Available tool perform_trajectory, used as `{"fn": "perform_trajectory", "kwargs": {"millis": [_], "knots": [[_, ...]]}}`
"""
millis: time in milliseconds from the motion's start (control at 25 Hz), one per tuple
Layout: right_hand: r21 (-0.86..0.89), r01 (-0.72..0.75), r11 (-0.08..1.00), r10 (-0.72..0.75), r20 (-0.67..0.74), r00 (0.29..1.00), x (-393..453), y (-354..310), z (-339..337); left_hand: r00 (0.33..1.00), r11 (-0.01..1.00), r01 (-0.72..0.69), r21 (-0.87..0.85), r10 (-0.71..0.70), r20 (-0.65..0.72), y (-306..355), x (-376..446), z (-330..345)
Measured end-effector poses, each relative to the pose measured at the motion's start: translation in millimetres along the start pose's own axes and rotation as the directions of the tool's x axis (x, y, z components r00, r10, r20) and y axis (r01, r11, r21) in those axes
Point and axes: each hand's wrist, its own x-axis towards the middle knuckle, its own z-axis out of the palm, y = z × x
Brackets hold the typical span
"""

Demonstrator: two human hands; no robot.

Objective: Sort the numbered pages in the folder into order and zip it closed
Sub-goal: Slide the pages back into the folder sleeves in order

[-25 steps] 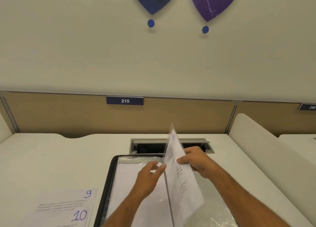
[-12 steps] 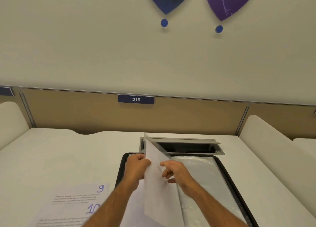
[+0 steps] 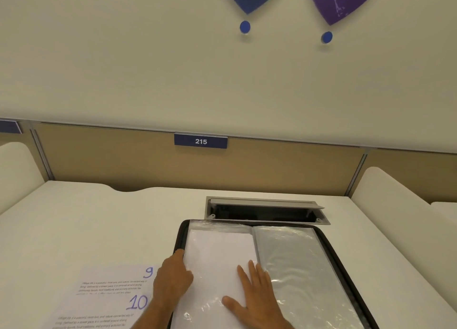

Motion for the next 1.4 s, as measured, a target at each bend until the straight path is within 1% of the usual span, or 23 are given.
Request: {"fn": "perform_trajectory", "kwargs": {"millis": [80,120,200,240,320,440,560,640,800,880,1000,1040,1080,1120,1160,1240,1280,1320,1360,1400], "knots": [[-0.069,-0.020,0.997,0.020,0.013,1.000,3,-2,10,0.991,0.972,-0.114,0.203,0.125,-0.044,-6,-6,13],[-0.081,-0.013,0.997,0.011,-0.032,0.999,6,-1,18,0.976,0.945,-0.194,0.263,0.213,-0.045,-11,-9,19],[-0.087,-0.008,0.996,-0.001,-0.109,0.994,4,-3,18,0.924,0.890,-0.365,0.272,0.381,-0.006,-21,-15,33],[-0.086,-0.013,0.996,0.002,-0.133,0.991,5,-3,20,0.898,0.852,-0.432,0.296,0.437,0.051,-27,-17,41],[-0.080,-0.018,0.997,0.007,-0.141,0.990,7,-5,21,0.886,0.804,-0.464,0.371,0.428,0.179,-34,-22,50],[-0.087,-0.010,0.996,-0.007,-0.187,0.982,10,-4,25,0.880,0.799,-0.474,0.370,0.411,0.239,-40,-29,55],[-0.107,-0.013,0.994,-0.011,-0.222,0.975,8,-3,24,0.883,0.792,-0.470,0.390,0.429,0.192,-42,-29,57],[-0.116,-0.015,0.993,-0.009,-0.209,0.978,6,-4,23,0.887,0.801,-0.461,0.381,0.420,0.190,-42,-29,58],[-0.144,0.005,0.990,-0.038,-0.223,0.974,6,-3,23,0.894,0.802,-0.439,0.406,0.434,0.110,-45,-29,63],[-0.162,0.004,0.987,-0.043,-0.237,0.971,6,-2,25,0.902,0.822,-0.430,0.373,0.409,0.138,-46,-29,64],[-0.153,-0.003,0.988,-0.027,-0.193,0.981,7,-1,23,0.893,0.829,-0.450,0.332,0.408,0.192,-45,-28,67],[-0.149,0.002,0.989,-0.030,-0.188,0.982,8,0,23,0.895,0.839,-0.442,0.316,0.388,0.221,-42,-26,65],[-0.142,0.008,0.990,-0.034,-0.183,0.982,8,1,24,0.904,0.853,-0.420,0.309,0.360,0.232,-37,-23,62],[-0.135,0.014,0.991,-0.039,-0.180,0.983,9,2,25,0.904,0.840,-0.423,0.341,0.364,0.224,-34,-22,59],[-0.126,0.009,0.992,-0.030,-0.166,0.986,9,3,25,0.899,0.809,-0.437,0.393,0.388,0.202,-30,-22,51],[-0.123,0.017,0.992,-0.034,-0.141,0.989,9,-1,19,0.880,0.797,-0.453,0.400,0.471,0.057,-34,-18,42],[-0.139,0.014,0.990,-0.030,-0.111,0.993,10,-3,15,0.877,0.787,-0.455,0.418,0.478,0.054,-40,-14,36],[-0.143,0.024,0.989,-0.037,-0.093,0.995,10,-5,11,0.855,0.774,-0.478,0.415,0.518,0.018,-51,-11,31],[-0.135,0.031,0.990,-0.049,-0.131,0.990,12,-8,7,0.865,0.785,-0.480,0.392,0.497,0.064,-59,-10,22],[-0.066,-0.014,0.998,0.007,-0.099,0.995,13,-12,0,0.891,0.806,-0.452,0.382,0.431,0.145,-72,-10,13]]}}
